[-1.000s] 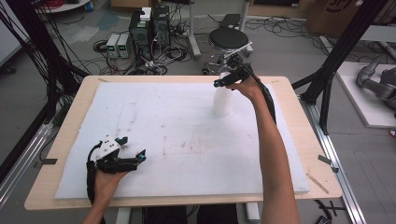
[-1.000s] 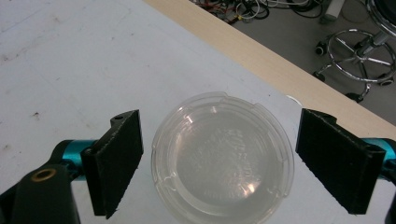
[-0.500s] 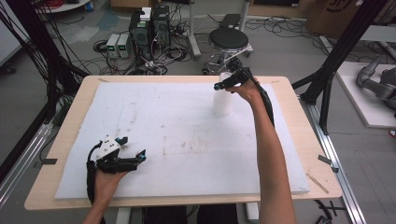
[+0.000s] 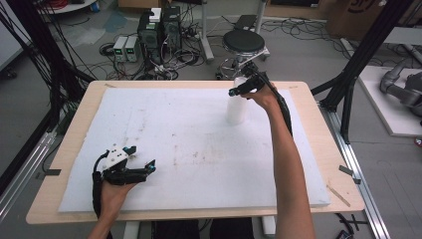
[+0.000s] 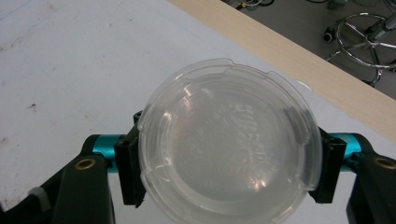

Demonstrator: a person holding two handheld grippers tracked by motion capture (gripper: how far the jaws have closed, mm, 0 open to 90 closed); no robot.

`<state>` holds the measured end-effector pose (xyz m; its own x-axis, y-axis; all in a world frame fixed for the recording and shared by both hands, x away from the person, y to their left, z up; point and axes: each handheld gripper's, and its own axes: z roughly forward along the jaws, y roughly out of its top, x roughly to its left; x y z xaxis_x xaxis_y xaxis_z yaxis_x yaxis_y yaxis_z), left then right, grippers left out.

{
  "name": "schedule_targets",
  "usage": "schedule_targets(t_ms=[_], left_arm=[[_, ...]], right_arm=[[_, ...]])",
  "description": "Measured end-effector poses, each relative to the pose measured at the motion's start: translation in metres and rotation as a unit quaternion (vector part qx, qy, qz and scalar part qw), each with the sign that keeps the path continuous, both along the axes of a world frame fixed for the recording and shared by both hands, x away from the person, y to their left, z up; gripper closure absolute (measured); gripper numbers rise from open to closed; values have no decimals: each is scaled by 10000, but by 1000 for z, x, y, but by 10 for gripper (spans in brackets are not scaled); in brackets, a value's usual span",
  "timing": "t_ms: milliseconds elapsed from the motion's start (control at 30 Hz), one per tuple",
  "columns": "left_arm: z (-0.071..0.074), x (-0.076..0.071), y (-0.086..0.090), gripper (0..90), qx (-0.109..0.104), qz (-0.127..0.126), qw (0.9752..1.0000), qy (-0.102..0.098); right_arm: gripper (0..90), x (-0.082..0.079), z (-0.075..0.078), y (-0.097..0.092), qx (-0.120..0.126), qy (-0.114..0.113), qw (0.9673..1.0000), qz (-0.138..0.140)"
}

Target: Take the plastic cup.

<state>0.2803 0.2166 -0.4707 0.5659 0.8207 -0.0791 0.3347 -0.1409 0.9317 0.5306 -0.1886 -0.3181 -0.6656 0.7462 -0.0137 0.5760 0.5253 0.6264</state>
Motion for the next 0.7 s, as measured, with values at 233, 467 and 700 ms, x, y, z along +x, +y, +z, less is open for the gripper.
schedule_targets(t_ms=[233, 467, 700], left_arm=[[0, 0, 0, 107, -5, -4, 10000, 9], [0, 0, 0, 107, 4, -12, 10000, 9], [0, 0, -1, 106, 3, -11, 10000, 14]], right_arm=[[353, -1, 0, 2, -25, -17, 10000, 17], [359, -1, 1, 1, -18, 10, 10000, 12], [361, -2, 3, 0, -28, -19, 10000, 5]])
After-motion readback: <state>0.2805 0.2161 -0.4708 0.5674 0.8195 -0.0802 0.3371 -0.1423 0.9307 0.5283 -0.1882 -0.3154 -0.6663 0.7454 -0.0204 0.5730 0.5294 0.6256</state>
